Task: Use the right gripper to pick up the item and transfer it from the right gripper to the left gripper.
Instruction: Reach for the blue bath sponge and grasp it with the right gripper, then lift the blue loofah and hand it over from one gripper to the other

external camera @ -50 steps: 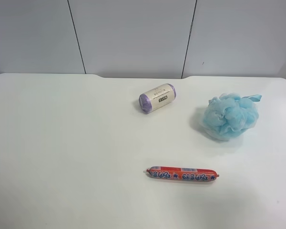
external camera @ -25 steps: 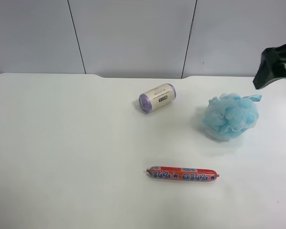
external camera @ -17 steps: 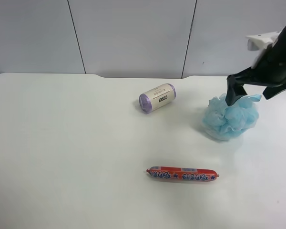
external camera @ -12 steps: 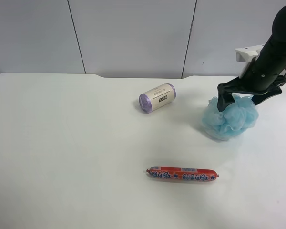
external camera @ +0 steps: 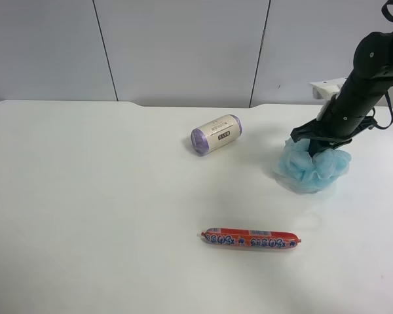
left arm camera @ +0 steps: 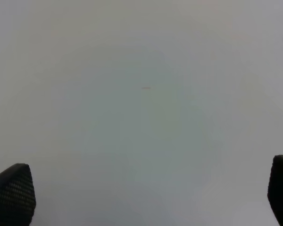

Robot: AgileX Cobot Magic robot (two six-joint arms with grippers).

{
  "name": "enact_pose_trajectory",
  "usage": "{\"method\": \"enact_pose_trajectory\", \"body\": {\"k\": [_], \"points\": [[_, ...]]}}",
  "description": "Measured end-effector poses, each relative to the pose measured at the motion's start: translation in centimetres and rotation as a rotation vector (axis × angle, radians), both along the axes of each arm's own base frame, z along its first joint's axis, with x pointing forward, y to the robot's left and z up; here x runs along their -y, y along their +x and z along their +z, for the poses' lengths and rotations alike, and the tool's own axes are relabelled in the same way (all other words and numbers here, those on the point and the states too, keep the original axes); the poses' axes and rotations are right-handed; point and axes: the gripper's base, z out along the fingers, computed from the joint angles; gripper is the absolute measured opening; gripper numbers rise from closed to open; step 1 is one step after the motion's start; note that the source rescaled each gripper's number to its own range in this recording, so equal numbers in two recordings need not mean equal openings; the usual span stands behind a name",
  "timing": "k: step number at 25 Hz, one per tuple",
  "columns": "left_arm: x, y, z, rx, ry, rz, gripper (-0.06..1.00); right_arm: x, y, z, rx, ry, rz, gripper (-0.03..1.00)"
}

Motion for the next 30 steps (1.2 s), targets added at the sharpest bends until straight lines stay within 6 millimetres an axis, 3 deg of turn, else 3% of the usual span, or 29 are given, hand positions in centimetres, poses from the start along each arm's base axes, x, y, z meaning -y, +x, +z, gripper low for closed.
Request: {"method": "enact_pose_trajectory", "body": {"k": [4,9,16,23,30], "points": [[0.0,0.0,0.0,0.0,0.0,0.0,1.0,-0.1,0.0,1.4,0.007,0.015,-0.008,0.04],[0.0,0.0,0.0,0.0,0.0,0.0,1.0,-0.5,0.0,6.2,0.036,0.064,-0.016,0.03],[0.0,0.0,0.0,0.0,0.0,0.0,1.0,-1.7,-2.9,11.5,0.064,0.102,0.035,0.03],[0.0,0.0,0.0,0.0,0.0,0.0,1.0,-5.9,-6.1,14.9,0.125,0.134,0.194,0.02],[0.1,0.0,0.0,0.001,0.013,-0.02,1.0,-11.0,-8.4,15.4,0.103,0.233,0.4,0.01]]}}
